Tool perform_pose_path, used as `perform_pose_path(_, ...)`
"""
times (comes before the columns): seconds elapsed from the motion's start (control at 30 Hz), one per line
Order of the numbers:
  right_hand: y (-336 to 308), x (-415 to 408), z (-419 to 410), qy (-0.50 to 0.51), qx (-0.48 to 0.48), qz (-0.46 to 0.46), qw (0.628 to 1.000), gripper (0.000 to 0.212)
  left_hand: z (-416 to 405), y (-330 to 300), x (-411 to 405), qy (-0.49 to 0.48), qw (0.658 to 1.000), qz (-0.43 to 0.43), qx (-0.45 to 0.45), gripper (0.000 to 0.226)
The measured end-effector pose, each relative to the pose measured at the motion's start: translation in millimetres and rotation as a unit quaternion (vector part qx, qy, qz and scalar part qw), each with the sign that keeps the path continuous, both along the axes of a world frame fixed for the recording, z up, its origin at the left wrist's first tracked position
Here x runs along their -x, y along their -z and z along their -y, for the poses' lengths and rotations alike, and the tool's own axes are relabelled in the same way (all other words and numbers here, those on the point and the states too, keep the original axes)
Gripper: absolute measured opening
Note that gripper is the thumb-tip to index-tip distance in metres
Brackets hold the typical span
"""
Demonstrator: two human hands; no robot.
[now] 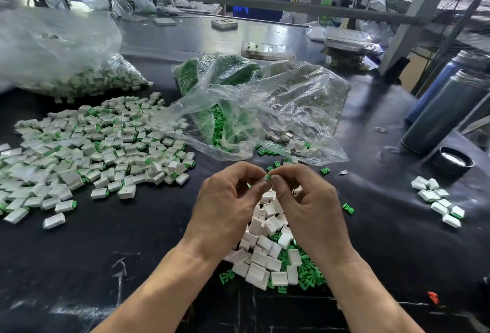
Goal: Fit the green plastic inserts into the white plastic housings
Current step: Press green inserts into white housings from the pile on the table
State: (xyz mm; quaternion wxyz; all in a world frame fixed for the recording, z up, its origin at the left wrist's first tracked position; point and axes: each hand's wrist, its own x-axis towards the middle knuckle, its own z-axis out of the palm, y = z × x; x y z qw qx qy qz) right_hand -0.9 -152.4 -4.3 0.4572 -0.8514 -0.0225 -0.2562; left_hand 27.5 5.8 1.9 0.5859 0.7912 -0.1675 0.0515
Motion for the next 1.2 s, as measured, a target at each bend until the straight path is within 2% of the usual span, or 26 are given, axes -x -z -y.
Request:
perform_pose_path(0.13,0,0,-2,0.001,-0.017,-0.018,1.000,0.006,-1,0,-3,0.005,1.000,-0.003,-0.001,0.011)
perform_pose_path(0.23,-1,0,2,0.017,-0.059,-0.032,0.998,0.013,-10,-1,-8,-0.014,1.000,-0.001,-0.012,0.014)
perform_pose_path(0.3,-1,-1,8,0.036,-0.077,-0.050,0.995,0.016,-24,-2,-15,-0.059,0.996,0.011,-0.059,0.015)
perform_pose_path(0.4,-1,-2,17,0.063,-0.120,-0.067,0.988,0.012,-46,-4,-28,-0.163,0.972,0.033,-0.167,0.010)
perform_pose_path(0.47,-2,-3,22,0.081,-0.122,-0.079,0.986,0.026,-56,-5,-35,-0.223,0.952,0.041,-0.207,0.009)
perform_pose_path(0.6,-1,-3,32,0.092,-0.088,-0.094,0.987,0.071,-68,-8,-45,-0.299,0.908,0.057,-0.286,0.022)
perform_pose_path(0.63,-2,-2,34,0.092,-0.089,-0.091,0.988,0.080,-68,-8,-46,-0.298,0.907,0.070,-0.289,0.025)
perform_pose_path(0.7,-3,-1,38,0.097,-0.106,-0.093,0.985,0.085,-64,-7,-42,-0.258,0.930,0.093,-0.246,0.021)
perform_pose_path(0.8,-6,-3,45,0.114,-0.068,-0.157,0.979,0.066,-48,-6,-32,-0.147,0.969,0.040,-0.192,0.007)
perform_pose_path(0.9,-6,-6,55,0.127,-0.002,-0.207,0.970,0.028,-36,-4,-25,-0.068,0.976,0.004,-0.208,0.007)
perform_pose_path(0.97,-8,-5,58,0.124,0.018,-0.228,0.966,0.012,-31,-5,-22,-0.044,0.972,-0.006,-0.232,0.011)
perform_pose_path(1.07,-11,-3,56,0.117,0.051,-0.271,0.954,0.010,-30,-6,-20,-0.036,0.962,-0.035,-0.268,0.011)
perform_pose_path(1.2,-12,-1,51,0.114,0.071,-0.311,0.941,0.012,-29,-7,-20,-0.039,0.949,-0.053,-0.307,0.030)
